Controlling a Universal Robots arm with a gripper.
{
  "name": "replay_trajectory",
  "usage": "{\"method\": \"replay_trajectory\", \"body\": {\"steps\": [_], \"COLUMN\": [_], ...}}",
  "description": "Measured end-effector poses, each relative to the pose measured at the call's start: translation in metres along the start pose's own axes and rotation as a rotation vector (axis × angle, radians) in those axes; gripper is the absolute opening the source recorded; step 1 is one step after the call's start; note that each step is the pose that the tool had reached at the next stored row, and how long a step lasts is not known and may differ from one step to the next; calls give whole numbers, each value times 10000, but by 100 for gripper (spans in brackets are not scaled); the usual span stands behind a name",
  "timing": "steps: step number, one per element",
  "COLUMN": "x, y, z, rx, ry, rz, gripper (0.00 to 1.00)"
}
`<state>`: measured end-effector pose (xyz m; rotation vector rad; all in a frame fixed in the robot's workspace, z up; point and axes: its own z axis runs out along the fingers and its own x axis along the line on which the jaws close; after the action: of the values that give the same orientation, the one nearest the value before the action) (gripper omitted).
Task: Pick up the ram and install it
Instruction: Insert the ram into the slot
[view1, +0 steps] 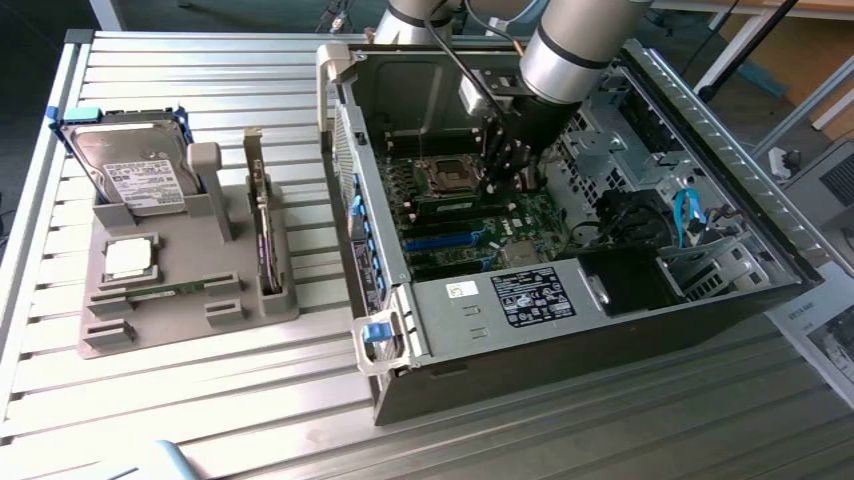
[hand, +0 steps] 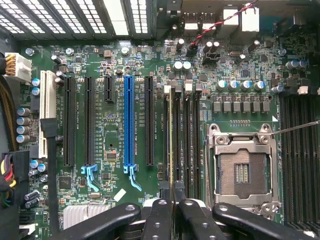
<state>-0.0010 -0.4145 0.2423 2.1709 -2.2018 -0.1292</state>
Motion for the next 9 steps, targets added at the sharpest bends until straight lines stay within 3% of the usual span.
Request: {"method": "replay_trajectory", "body": {"steps": [3, 9], "x": [0, 2], "y": [-20, -34], "z": [-1, -2], "rx": [-68, -72], "ry": [-17, -33], "rz": [-1, -1], "gripper": [12, 12]}}
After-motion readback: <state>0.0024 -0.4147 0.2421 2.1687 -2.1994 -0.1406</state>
